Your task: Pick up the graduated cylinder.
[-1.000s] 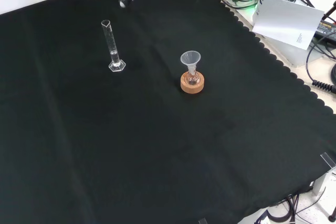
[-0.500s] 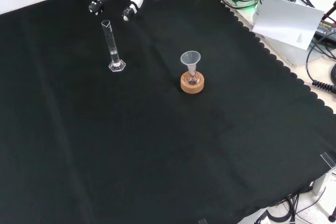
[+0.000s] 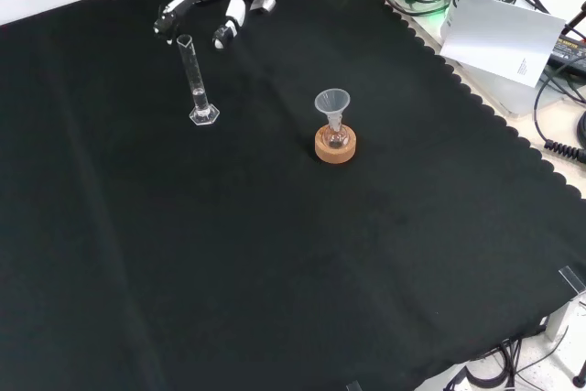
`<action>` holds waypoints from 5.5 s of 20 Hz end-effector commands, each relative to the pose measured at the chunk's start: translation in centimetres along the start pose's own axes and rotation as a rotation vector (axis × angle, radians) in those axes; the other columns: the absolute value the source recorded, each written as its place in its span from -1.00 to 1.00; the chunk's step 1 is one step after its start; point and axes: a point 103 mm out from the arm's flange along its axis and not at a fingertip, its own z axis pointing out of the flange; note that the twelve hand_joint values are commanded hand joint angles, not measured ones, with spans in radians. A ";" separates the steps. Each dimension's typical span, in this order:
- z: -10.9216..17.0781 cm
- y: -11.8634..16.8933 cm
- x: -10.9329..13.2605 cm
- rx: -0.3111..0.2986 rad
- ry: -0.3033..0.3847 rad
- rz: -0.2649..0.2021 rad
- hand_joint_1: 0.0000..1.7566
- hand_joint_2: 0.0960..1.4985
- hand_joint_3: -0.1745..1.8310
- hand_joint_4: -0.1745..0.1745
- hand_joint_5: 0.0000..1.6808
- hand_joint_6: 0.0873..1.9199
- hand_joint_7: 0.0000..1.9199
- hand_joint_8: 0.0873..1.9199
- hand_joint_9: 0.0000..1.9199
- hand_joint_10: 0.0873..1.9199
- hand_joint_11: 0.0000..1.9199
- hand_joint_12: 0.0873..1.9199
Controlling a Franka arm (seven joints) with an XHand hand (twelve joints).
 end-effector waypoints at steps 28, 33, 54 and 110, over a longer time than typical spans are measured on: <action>5.8 3.6 0.0 0.007 0.287 -0.248 0.15 -0.23 -0.21 -0.11 -0.37 -1.00 -0.48 -0.45 -0.28 -0.54 -0.53 0.30; 6.1 3.7 -0.3 0.003 0.303 -0.240 0.17 -0.22 -0.20 -0.07 -0.29 -1.00 -0.44 -0.45 -0.22 -0.56 -0.45 0.24; 7.7 4.2 -0.5 -0.003 0.341 -0.229 0.18 -0.08 -0.25 -0.08 -0.25 -0.69 -0.31 -0.50 0.00 -0.75 -0.19 0.08; 0.6 -0.6 3.0 0.129 -0.078 -0.225 0.30 0.52 -0.83 -1.00 0.07 0.15 0.15 -0.58 0.35 -0.94 0.23 -0.25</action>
